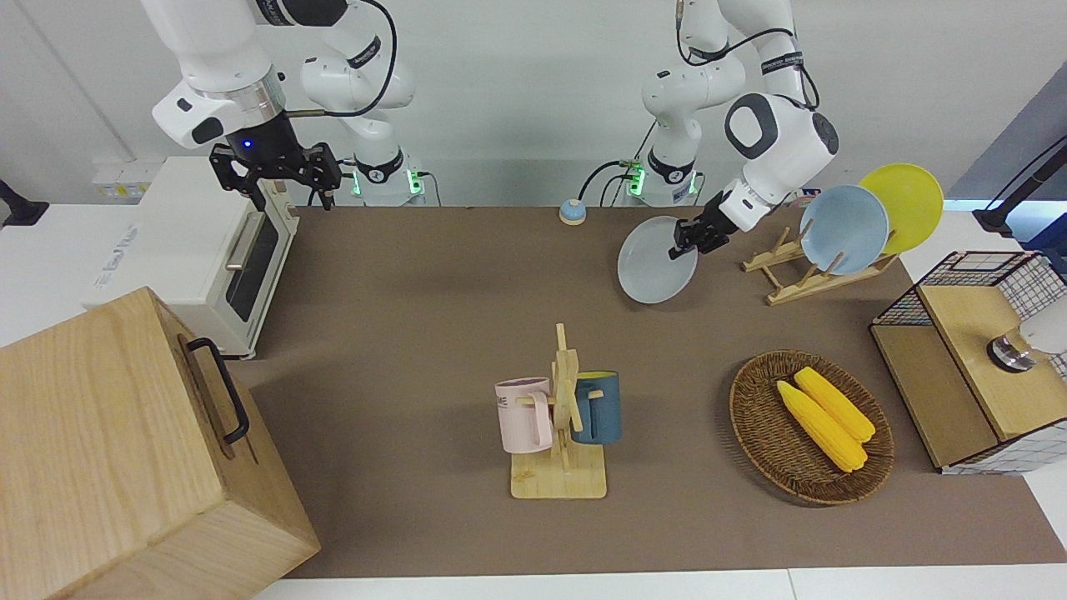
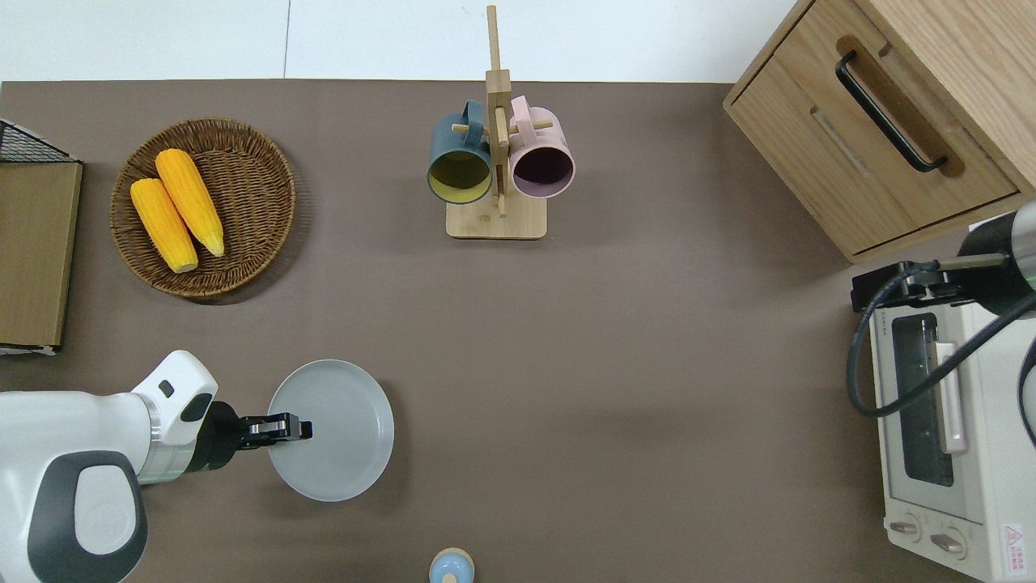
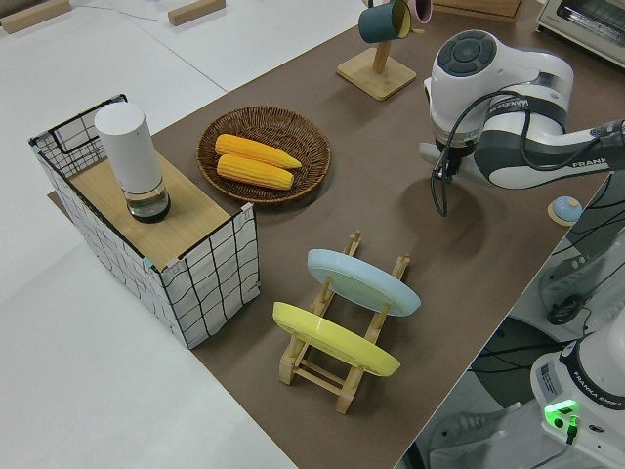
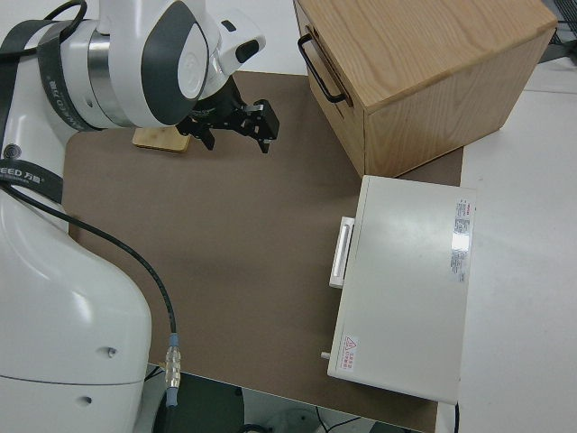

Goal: Pick gray plate from low plate rack and place it on table with left arm
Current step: 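Lower the gray plate flat onto the table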

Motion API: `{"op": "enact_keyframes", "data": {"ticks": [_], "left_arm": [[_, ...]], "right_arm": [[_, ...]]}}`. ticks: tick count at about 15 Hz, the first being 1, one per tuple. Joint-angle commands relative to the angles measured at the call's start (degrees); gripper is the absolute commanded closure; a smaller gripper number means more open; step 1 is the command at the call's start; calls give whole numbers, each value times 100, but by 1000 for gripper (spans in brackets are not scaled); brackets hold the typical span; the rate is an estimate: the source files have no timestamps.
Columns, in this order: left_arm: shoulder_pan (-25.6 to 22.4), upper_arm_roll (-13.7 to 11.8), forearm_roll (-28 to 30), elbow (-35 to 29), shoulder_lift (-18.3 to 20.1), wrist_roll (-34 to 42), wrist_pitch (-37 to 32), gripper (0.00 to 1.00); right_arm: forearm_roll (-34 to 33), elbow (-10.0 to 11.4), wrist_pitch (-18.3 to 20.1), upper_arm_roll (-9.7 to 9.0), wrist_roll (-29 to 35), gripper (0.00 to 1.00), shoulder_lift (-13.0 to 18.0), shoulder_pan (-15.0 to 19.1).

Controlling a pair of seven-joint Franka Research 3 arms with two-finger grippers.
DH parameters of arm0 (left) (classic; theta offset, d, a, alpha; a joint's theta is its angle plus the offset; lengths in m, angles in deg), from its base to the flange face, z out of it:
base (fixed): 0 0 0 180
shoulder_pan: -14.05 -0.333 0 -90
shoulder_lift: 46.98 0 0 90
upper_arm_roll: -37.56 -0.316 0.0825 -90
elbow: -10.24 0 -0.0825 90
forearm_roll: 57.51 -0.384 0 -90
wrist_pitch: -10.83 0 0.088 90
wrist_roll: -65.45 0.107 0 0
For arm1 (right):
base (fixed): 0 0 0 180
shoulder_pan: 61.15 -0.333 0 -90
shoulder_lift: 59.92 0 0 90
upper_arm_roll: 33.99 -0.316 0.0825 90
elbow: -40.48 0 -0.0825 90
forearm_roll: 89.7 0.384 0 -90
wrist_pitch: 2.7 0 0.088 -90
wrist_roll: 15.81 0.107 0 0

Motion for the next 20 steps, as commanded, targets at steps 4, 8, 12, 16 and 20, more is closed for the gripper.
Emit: {"op": "enact_keyframes", "data": {"ticks": [4, 8, 12, 16, 20], "left_arm": [[94, -20, 104, -152, -366, 440, 514, 1000], [94, -29, 25, -134, -517, 521, 559, 785], [94, -29, 25, -82, -517, 521, 559, 307], [85, -29, -493, 129, -535, 389, 541, 7], [6, -29, -1011, 585, -640, 5, 463, 7]], "right_arm": [[15, -37, 5, 34, 22, 17, -2, -41], [15, -37, 5, 34, 22, 17, -2, -41], [15, -37, 5, 34, 22, 17, -2, -41], [15, -37, 5, 34, 22, 17, -2, -41], [15, -37, 5, 34, 22, 17, -2, -41]]}}
